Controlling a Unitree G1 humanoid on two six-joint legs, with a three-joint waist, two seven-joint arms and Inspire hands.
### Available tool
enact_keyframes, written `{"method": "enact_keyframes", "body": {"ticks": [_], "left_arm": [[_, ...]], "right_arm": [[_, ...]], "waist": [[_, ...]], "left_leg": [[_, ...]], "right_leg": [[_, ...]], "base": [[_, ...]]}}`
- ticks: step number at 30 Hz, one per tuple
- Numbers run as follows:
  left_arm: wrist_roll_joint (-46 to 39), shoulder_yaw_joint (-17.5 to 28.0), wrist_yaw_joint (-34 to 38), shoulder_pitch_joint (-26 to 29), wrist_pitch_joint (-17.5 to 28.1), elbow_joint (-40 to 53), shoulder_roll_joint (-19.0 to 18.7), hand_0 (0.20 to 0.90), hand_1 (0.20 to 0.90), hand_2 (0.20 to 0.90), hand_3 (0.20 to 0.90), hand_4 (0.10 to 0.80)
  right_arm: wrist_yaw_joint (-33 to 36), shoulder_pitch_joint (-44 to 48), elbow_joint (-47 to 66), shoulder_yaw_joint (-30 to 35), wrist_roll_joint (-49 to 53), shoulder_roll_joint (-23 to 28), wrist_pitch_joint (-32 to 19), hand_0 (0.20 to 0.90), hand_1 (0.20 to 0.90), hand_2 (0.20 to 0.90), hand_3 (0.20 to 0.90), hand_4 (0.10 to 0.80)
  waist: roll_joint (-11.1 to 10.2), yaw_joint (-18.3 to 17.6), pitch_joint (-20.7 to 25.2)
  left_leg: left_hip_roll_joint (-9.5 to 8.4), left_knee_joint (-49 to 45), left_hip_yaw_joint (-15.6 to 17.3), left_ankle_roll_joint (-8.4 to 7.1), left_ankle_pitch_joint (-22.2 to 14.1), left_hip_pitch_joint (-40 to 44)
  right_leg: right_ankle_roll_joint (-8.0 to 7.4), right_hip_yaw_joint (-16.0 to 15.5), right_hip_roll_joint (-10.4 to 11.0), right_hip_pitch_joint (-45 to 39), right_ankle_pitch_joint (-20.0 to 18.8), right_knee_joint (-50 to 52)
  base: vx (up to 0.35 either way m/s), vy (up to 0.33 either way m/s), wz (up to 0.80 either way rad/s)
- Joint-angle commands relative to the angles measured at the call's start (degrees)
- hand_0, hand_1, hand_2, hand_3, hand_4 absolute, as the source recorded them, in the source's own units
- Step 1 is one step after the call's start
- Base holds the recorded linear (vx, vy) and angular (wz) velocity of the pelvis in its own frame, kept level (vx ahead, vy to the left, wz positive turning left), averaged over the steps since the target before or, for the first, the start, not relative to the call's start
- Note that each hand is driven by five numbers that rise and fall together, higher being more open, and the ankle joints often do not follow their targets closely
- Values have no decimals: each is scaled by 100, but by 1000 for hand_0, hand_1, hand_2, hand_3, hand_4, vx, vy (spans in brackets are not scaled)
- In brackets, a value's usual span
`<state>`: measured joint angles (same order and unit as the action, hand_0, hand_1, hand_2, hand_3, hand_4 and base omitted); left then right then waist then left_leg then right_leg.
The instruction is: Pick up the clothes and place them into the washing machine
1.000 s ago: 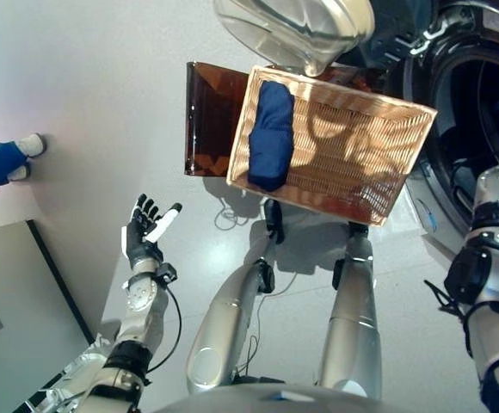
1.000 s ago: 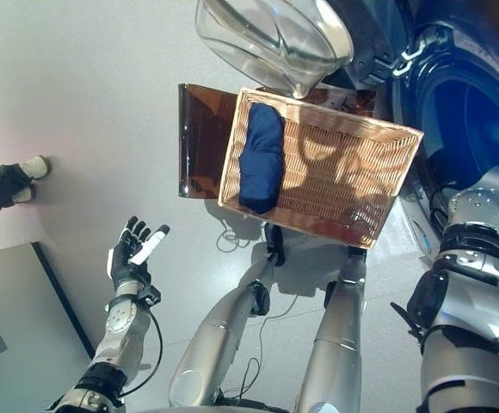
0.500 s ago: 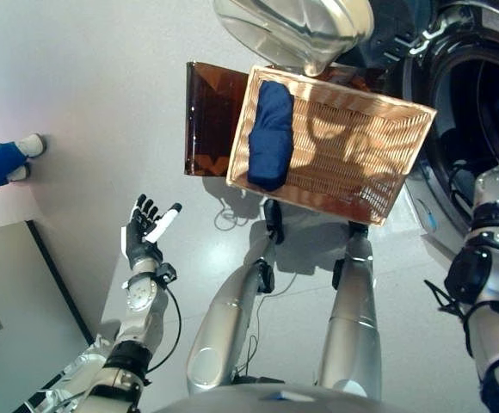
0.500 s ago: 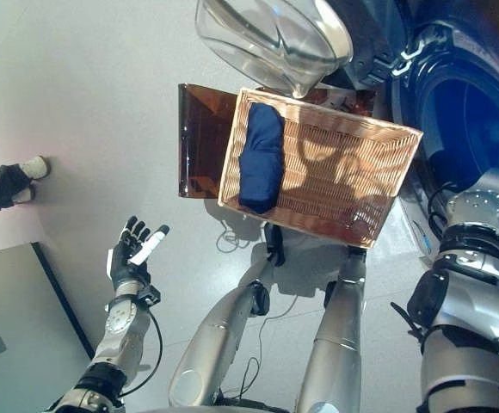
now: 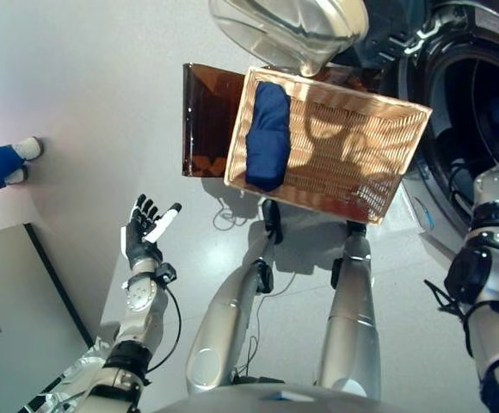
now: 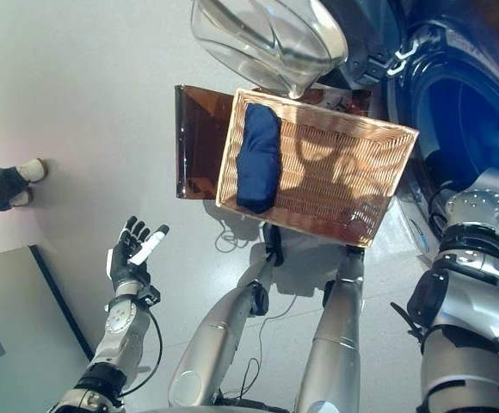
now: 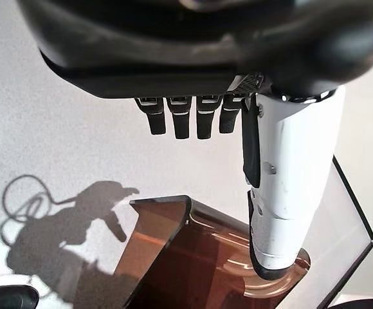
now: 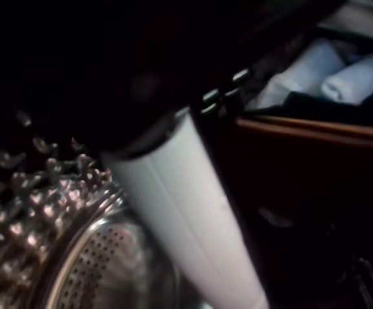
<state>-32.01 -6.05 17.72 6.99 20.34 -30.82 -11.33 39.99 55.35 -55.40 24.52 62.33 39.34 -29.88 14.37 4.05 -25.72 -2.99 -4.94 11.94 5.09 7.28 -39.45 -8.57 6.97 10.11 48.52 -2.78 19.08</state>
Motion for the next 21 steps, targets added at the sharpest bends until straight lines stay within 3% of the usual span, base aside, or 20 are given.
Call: {"method": "enact_keyframes", "body": {"ticks": [1,4,8,13,21], "left_arm": [[-19,331,250,-421,387,165,-444,900,900,900,900,800],[16,344,269,-421,391,149,-451,900,900,900,900,800],[117,337,283,-430,409,234,-492,900,900,900,900,800],[296,400,442,-371,462,291,-464,900,900,900,900,800],[434,464,586,-303,512,293,-384,900,900,900,900,800]], "right_arm": [[-18,-305,303,-275,-558,518,-250,900,900,900,900,800],[155,-417,241,-306,-912,527,-85,900,900,900,900,800],[757,-614,-22,-566,-2146,627,651,900,900,900,900,800],[1448,-1018,319,-793,-3662,240,1347,900,900,900,900,800],[1924,-1389,707,-855,-4749,-389,1833,900,900,900,900,800]], "waist": [[30,104,494],[14,101,496],[20,116,480],[25,90,415],[16,85,395]], "left_leg": [[40,-522,-30,-611,-530,-274],[34,-530,-37,-611,-571,-259],[32,-535,-36,-597,-567,-257],[22,-546,-37,-576,-548,-278],[19,-549,-41,-559,-543,-279]], "right_leg": [[215,-56,-66,9,54,163],[211,-63,-56,-6,91,176],[213,-82,-49,-23,87,175],[223,-68,-81,-4,64,181],[220,-71,-89,-11,51,169]], "base": [[0,0,0],[0,0,0],[0,0,0],[0,0,0],[0,0,0]]}}
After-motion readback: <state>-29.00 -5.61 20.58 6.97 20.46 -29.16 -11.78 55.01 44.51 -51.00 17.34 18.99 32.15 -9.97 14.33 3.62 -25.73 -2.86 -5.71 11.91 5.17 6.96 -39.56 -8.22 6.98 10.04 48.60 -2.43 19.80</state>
